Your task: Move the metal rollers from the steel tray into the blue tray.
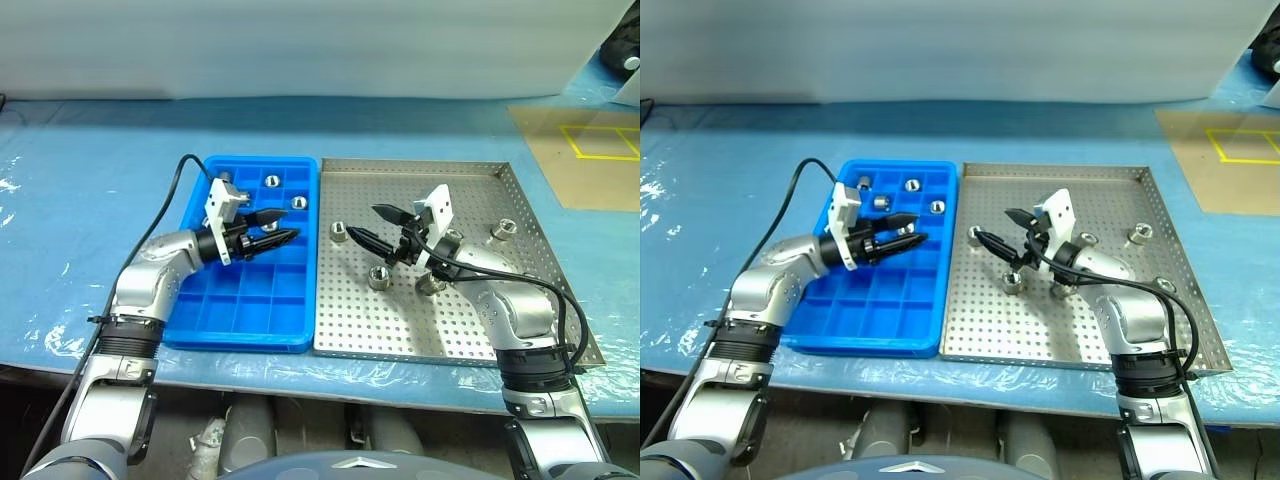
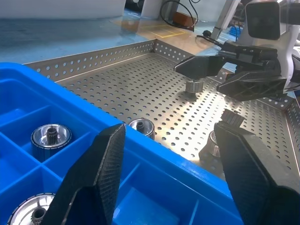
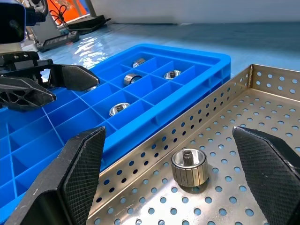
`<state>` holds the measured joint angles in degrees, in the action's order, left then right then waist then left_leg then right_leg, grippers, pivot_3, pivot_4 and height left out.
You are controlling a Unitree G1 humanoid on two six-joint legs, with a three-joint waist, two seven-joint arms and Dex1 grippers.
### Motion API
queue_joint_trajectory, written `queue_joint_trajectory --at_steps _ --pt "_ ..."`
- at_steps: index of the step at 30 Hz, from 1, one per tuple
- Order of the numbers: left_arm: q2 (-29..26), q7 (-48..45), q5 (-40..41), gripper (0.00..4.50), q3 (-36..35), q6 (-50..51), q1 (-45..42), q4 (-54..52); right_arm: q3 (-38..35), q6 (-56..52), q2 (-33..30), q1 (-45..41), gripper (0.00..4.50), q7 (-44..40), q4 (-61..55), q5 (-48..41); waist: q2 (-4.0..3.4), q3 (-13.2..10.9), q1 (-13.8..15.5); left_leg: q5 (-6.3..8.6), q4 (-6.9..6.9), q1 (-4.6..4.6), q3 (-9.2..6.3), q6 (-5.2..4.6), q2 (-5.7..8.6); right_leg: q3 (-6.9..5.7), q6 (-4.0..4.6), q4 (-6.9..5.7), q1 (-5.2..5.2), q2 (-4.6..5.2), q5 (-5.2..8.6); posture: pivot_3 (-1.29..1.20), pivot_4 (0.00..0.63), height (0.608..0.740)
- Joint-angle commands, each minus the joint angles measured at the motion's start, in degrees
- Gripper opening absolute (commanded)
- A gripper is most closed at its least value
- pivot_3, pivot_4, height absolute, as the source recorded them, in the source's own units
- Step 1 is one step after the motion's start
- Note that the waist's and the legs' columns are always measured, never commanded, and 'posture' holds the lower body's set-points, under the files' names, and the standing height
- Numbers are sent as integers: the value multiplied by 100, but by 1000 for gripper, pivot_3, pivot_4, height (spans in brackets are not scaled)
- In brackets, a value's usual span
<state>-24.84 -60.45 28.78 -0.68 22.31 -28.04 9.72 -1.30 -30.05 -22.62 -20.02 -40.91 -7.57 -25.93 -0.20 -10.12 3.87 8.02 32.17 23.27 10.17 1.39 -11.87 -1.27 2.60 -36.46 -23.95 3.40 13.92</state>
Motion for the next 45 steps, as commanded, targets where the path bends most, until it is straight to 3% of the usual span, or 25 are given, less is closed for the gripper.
queue_joint_trajectory --at_steps 1,12,20,27,36,45 --pt "-48 -11 26 3176 -145 -104 -77 -49 -132 104 -32 -92 4456 -5 -111 -80 0 0 0 0 0 0 0 0 0 0 0 0 0 0 0 -87 150 740" --pt "6 35 55 3176 -165 -93 -134 -32 -132 83 -6 -97 4456 30 -136 -88 0 0 1 0 0 -1 0 0 0 0 0 -1 0 0 0 -90 150 740" --pt "202 -410 -133 3176 147 -433 -1001 499 -254 24 -185 -196 4456 -23 -164 -137 0 0 16 -1 6 1 0 0 2 0 -1 -4 4 1 0 -112 150 740" --pt "534 -1407 -845 3176 823 -1225 -2248 2050 -794 -257 -626 -124 4456 24 -605 -500 1 0 3 1 7 3 0 -3 6 1 -2 -1 8 0 -1 -198 150 740" --pt "1244 -3109 -1667 3176 1595 -2725 -3545 3980 -1489 -345 -790 744 4456 613 -1312 -600 -2 2 -83 19 4 -22 1 -32 7 -4 -14 57 64 -1 -9 -365 150 740" --pt "1934 -2992 -2481 3176 2019 -3775 -3700 5261 -1935 -474 -680 1577 4456 1237 -2246 -887 -2 2 -308 38 12 -16 2 -87 13 -3 -26 87 78 3 -17 -493 150 740"
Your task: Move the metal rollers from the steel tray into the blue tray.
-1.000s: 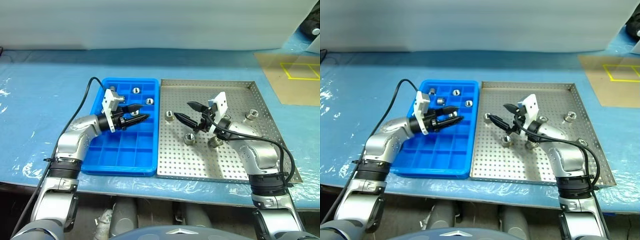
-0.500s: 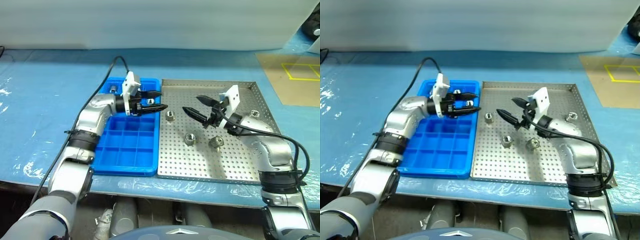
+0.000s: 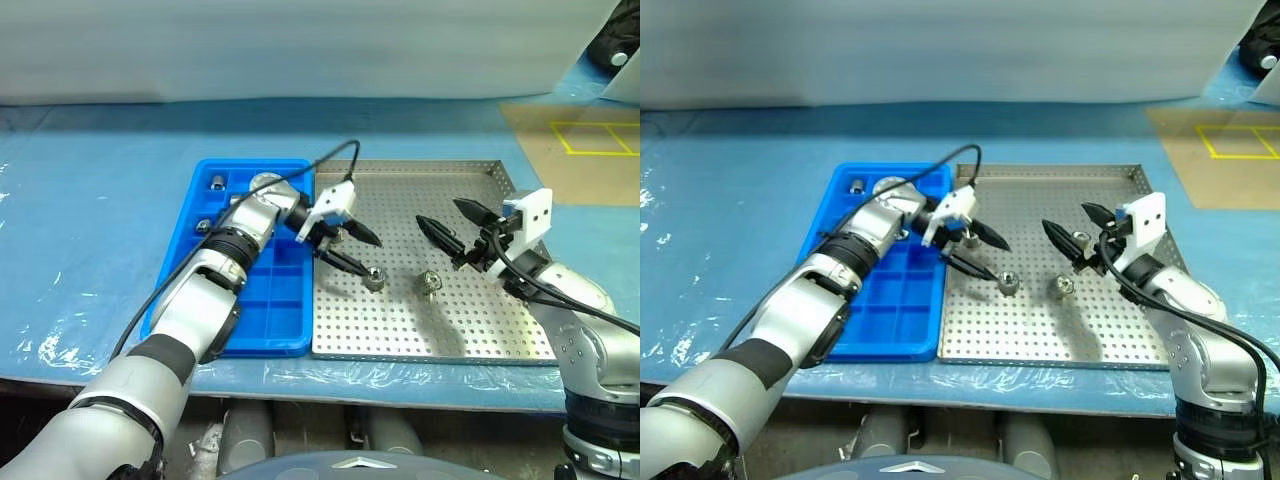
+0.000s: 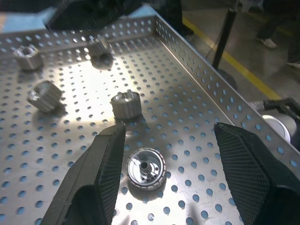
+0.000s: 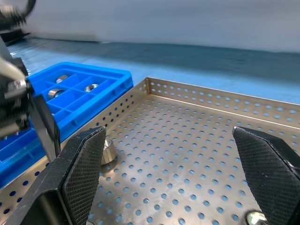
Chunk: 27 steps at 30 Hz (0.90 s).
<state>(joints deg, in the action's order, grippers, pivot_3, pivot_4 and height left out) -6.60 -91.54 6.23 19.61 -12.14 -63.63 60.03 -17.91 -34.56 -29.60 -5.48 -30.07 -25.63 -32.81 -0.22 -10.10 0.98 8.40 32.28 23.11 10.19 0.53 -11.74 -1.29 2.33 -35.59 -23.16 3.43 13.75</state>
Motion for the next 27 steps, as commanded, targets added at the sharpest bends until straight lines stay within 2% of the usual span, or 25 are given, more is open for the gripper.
queue_joint_trajectory --at_steps 1,8,14,24,27 --pt "171 144 -270 3176 -39 -362 -134 314 -299 -35 27 199 4456 212 -519 -224 0 0 -27 4 2 -1 0 3 0 0 -3 4 3 0 -2 -503 150 740" --pt "503 1160 -963 3176 37 -767 -133 813 -382 -72 9 531 4456 461 -779 -286 0 0 -167 13 15 -9 -1 0 1 0 -9 11 21 4 -6 -533 150 740" --pt "491 1782 -1558 3176 176 -1111 -83 1012 -357 -59 -10 637 4456 584 -840 -269 0 0 -197 16 14 -6 -3 -8 0 0 -10 20 21 3 -6 -542 150 740" --pt "597 1794 -1728 3176 49 -1027 11 1153 -278 42 19 718 4456 724 -841 -141 0 0 -204 17 14 -5 -3 -18 2 0 -10 23 21 9 -7 -555 150 740" --pt "607 1710 -1715 2627 15 -1046 63 1144 -272 53 28 736 4500 762 -844 -129 0 0 -208 17 14 -5 -3 -19 2 0 -10 24 21 10 -7 -555 150 740"
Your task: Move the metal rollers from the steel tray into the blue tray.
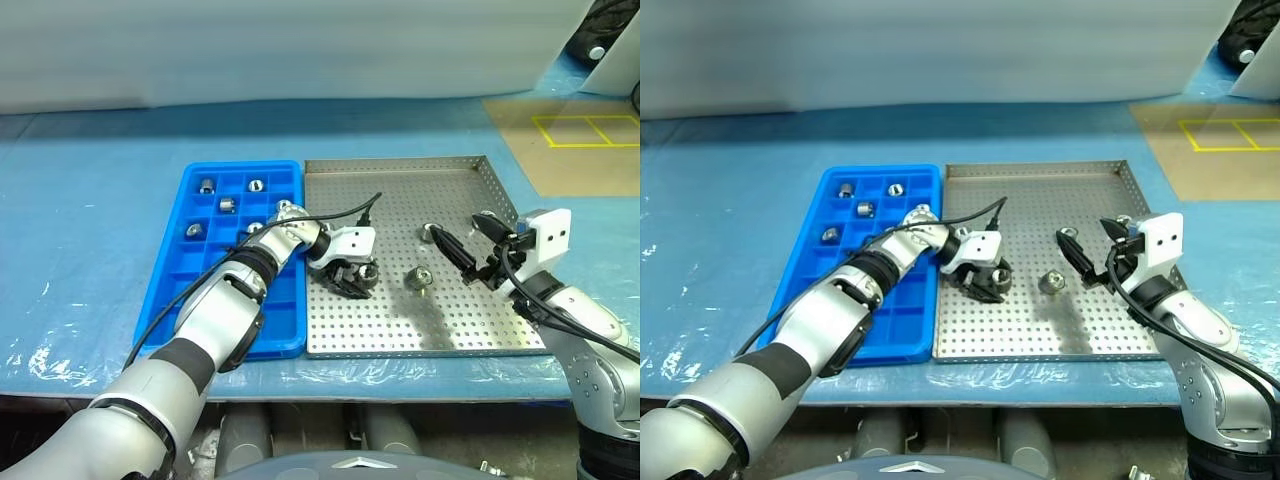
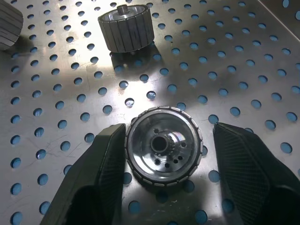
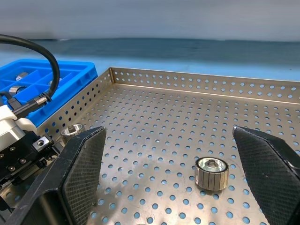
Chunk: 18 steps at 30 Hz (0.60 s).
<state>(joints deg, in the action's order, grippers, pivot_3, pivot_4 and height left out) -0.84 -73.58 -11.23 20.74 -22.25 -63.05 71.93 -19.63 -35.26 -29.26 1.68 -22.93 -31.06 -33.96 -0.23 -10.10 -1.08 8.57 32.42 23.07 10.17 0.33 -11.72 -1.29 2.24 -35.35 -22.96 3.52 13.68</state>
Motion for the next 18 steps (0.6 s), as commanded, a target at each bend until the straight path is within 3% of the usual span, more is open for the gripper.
queue_joint_trajectory --at_steps 1,3,11,18 --pt "28 -191 56 2317 -118 -23 17 -61 -96 125 -10 24 4500 56 -301 -12 0 0 -2 0 0 0 0 0 0 0 0 0 0 0 0 -555 150 740" --pt "28 -147 49 1709 -139 -44 20 -91 -87 129 -24 22 4500 67 -288 -2 0 0 -3 0 0 0 0 0 0 0 0 0 0 0 0 -552 150 740" --pt "45 -49 159 1718 -377 15 -42 -135 44 156 -11 -110 4500 79 -177 49 0 0 -2 2 0 0 0 -2 -1 0 0 1 0 3 0 -524 150 740" --pt "-191 -474 1228 1718 -1349 802 -195 -979 494 222 -10 -675 4500 -208 291 144 0 0 21 2 -2 0 -1 -1 -1 -1 2 2 -1 3 -1 -412 150 740"
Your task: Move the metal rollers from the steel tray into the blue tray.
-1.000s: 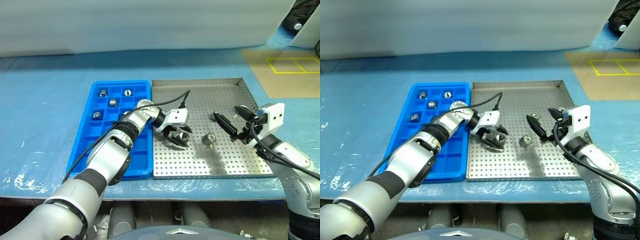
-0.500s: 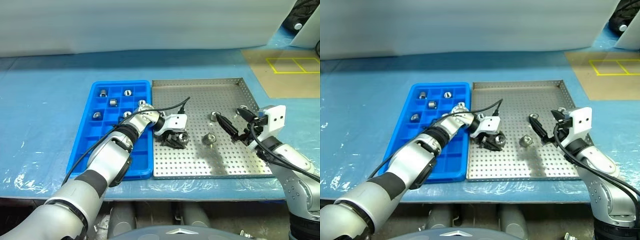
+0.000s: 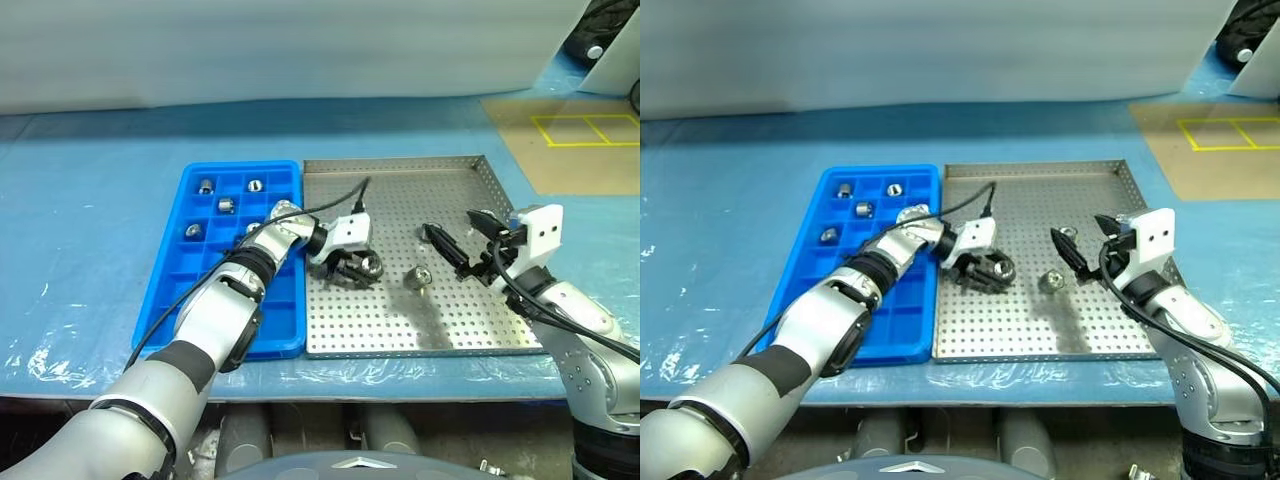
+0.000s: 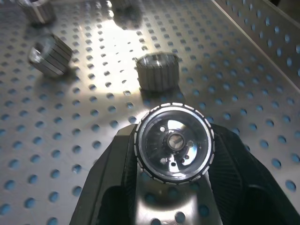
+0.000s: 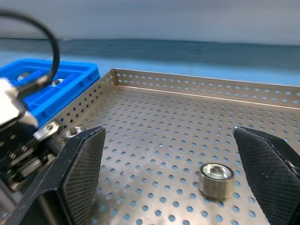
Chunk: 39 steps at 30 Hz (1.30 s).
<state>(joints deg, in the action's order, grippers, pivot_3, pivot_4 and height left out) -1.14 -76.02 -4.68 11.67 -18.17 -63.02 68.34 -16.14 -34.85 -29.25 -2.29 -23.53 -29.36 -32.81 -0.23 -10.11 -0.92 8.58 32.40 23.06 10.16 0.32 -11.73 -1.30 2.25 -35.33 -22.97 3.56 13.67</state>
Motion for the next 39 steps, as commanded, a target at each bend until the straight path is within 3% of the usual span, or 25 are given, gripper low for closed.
queue_joint_trajectory --at_steps 1,8,13,19,27,32,39 --pt "-219 -270 688 1718 -524 549 -160 -798 212 202 -12 -374 4500 -196 211 56 0 0 5 0 -1 -2 0 0 0 -1 1 0 0 0 0 -412 150 740" --pt "-1192 -43 1208 1718 -824 1757 1017 -3281 1075 587 201 -1685 4500 -916 1591 365 -9 2 24 -8 -11 -8 5 -7 -6 -6 10 -3 -6 -1 -4 -155 150 740" --pt "-2219 132 1567 1718 -1004 2833 2312 -5440 1508 932 435 -2521 4500 -1544 2659 551 -11 -1 277 -14 -22 14 -3 1 -15 -24 23 -18 -31 2 2 50 150 740" --pt "-3321 694 2016 1718 -1694 3816 3718 -7221 1929 1225 949 -3434 4500 -2386 3735 637 -13 -3 564 -2 -27 23 -2 15 -10 -35 23 -23 -41 32 3 228 150 740" --pt "-3906 1376 2360 1718 -2443 4231 4838 -7923 2603 427 1261 -3926 4500 -3845 3614 204 -14 -5 1002 -4 -26 26 -5 22 -8 -45 22 -27 -42 44 4 338 150 740" --pt "-3945 1677 2587 1718 -2659 4343 5324 -8046 3403 472 1187 -4097 4500 -4857 3772 558 -14 -4 1116 -8 -26 25 -10 30 -8 -44 20 -31 -43 51 5 363 150 740" --pt "-3875 1932 2483 1718 -2426 4071 5517 -7890 3321 690 1447 -4295 4500 -4871 4105 735 -12 -4 1175 -16 -32 26 -15 44 -8 -44 18 -38 -51 51 6 366 150 740"
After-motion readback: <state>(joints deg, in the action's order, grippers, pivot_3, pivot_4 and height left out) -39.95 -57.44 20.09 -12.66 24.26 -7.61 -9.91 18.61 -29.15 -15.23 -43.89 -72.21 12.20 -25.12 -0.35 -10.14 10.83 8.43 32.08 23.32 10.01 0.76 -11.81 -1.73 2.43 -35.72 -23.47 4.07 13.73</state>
